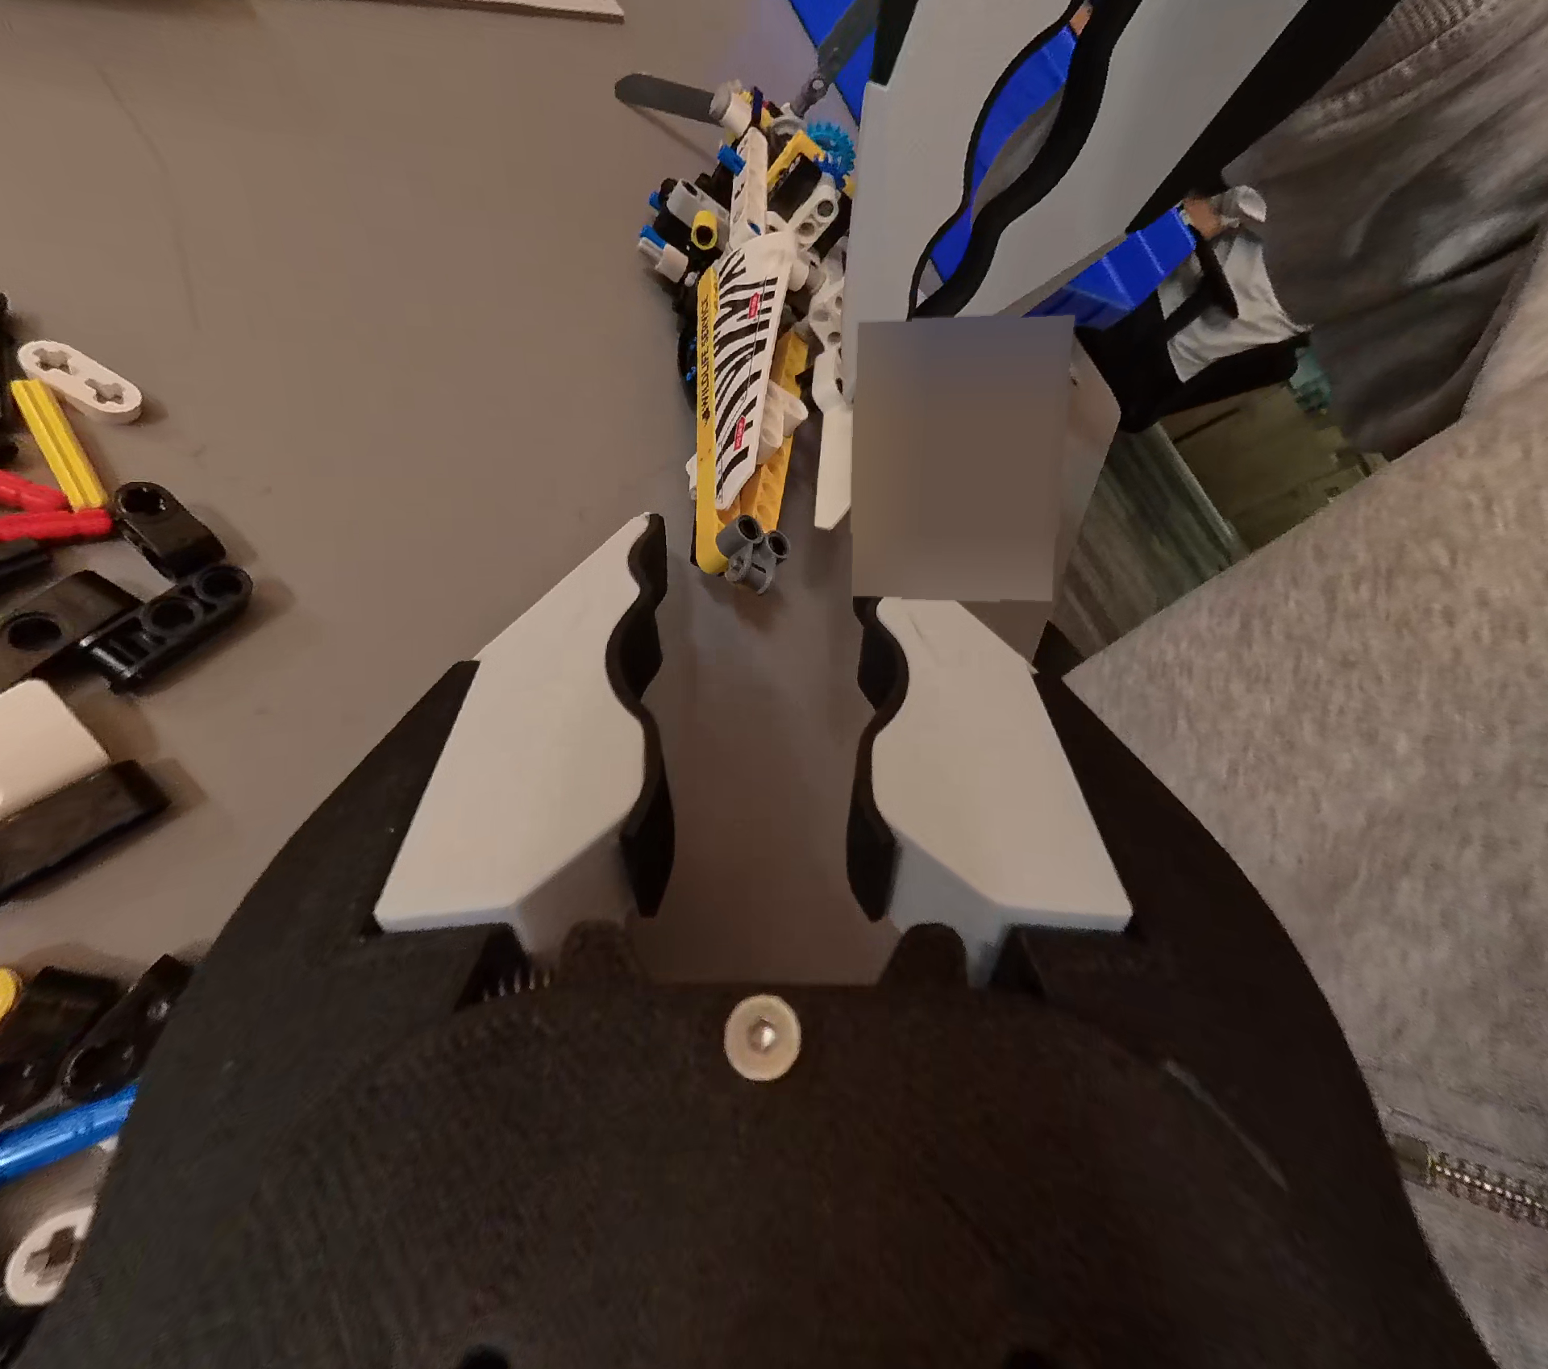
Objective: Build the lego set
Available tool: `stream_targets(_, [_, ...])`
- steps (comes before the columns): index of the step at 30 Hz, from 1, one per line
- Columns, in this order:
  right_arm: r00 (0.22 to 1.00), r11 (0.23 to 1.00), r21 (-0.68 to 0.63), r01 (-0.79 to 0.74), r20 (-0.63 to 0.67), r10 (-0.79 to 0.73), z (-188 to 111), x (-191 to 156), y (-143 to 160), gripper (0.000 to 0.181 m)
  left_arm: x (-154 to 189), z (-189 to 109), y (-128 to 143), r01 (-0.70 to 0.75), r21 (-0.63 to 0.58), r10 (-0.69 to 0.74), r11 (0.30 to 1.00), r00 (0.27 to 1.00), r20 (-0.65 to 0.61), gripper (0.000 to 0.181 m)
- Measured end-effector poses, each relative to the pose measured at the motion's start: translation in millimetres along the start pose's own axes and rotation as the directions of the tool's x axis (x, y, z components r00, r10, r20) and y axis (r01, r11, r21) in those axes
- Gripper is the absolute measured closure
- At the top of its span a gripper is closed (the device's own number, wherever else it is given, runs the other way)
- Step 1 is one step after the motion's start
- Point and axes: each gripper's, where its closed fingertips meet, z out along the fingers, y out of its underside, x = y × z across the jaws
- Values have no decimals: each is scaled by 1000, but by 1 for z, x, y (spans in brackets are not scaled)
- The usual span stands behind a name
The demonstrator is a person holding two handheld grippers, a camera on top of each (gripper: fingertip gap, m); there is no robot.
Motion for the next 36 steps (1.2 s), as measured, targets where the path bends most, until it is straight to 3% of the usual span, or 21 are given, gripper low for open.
stream_targets(10, [997,999,11,-34,63,33,0,2,-1,181,-2,7,8,-5,-69,6,998,1000,19,145])
stream_targets(25, [988,997,38,-61,143,55,2,5,-2,181,-2,9,9,2,-80,-1,997,1000,18,152])
stream_targets(36, [993,998,48,-28,119,22,3,7,-4,181,-3,9,7,5,-76,-4,997,1000,16,153])
